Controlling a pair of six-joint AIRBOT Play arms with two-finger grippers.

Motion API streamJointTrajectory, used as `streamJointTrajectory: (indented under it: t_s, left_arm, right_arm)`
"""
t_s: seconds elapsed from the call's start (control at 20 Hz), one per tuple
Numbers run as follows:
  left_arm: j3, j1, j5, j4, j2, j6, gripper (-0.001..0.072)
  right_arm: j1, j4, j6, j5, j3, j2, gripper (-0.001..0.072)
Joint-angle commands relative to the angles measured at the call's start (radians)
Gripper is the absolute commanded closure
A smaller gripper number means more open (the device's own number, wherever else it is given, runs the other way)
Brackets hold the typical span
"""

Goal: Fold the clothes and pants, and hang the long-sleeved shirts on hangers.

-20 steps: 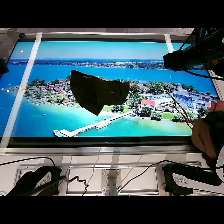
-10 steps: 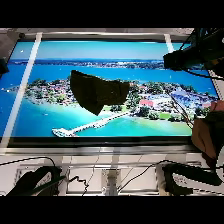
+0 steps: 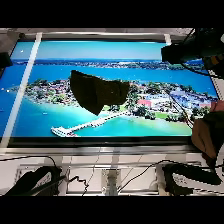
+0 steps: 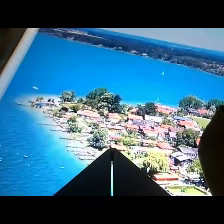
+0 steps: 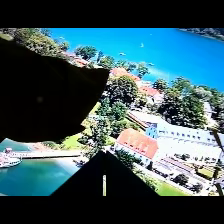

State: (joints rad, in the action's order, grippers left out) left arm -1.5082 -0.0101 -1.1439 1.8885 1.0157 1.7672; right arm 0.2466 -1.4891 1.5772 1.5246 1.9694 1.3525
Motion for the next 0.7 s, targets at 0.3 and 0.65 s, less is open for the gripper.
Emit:
streamJointTrajectory:
  t_s: [0.3, 0.65]
  left_arm:
    - [0.001, -0.001, -0.048, -0.004, 0.179, -0.048, 0.0395]
    - [0.063, -0.004, -0.072, 0.022, 0.184, -0.111, 0.0395]
  right_arm:
    - [0.235, 0.246, -0.248, -0.111, -0.331, 0.051, 0.0127]
    - [0.491, 0.022, -0.540, -0.571, -0.481, 0.235, 0.0125]
